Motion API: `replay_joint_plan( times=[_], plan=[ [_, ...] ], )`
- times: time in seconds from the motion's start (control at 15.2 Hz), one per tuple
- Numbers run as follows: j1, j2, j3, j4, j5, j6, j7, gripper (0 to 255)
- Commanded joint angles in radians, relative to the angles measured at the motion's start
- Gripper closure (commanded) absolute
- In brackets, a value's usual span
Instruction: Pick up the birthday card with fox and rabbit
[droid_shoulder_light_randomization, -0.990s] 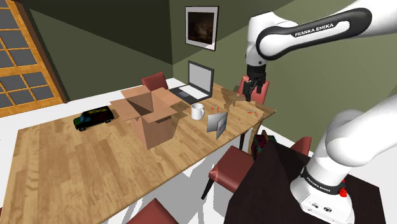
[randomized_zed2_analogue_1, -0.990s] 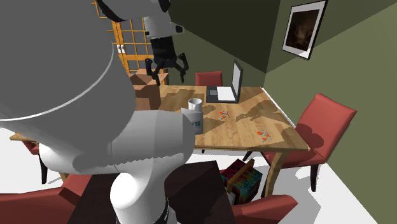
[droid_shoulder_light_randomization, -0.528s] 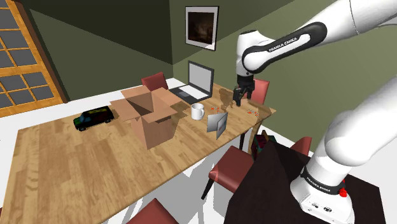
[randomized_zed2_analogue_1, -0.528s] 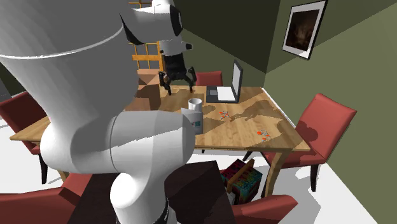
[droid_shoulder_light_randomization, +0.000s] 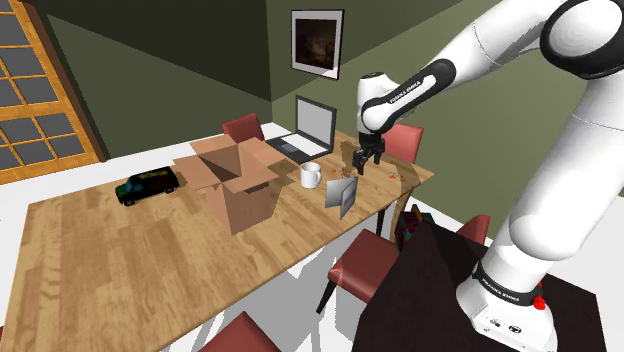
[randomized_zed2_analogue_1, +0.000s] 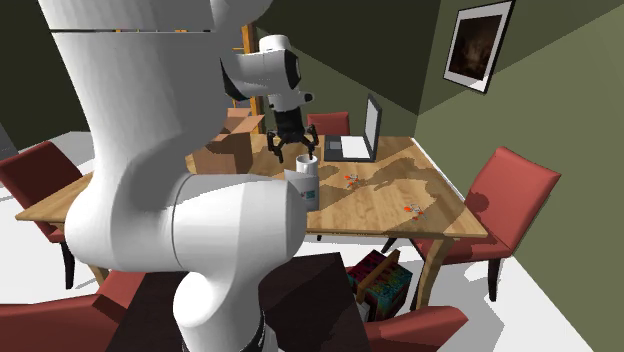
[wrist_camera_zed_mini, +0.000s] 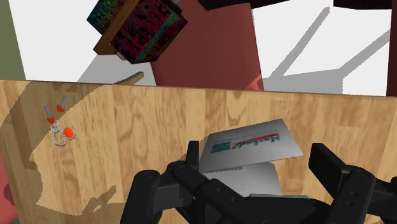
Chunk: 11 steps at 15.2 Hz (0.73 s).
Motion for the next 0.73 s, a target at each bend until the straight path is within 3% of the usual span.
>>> replay_joint_plan(
  times=[0.0,0.66],
  plan=[
    [-0.012,0.082,-0.013,0.039,0.005,0.052,-0.014,0],
    [-0.065,0.434,-0.021,0.289,0.059,0.178,-0.057,0]
  ],
)
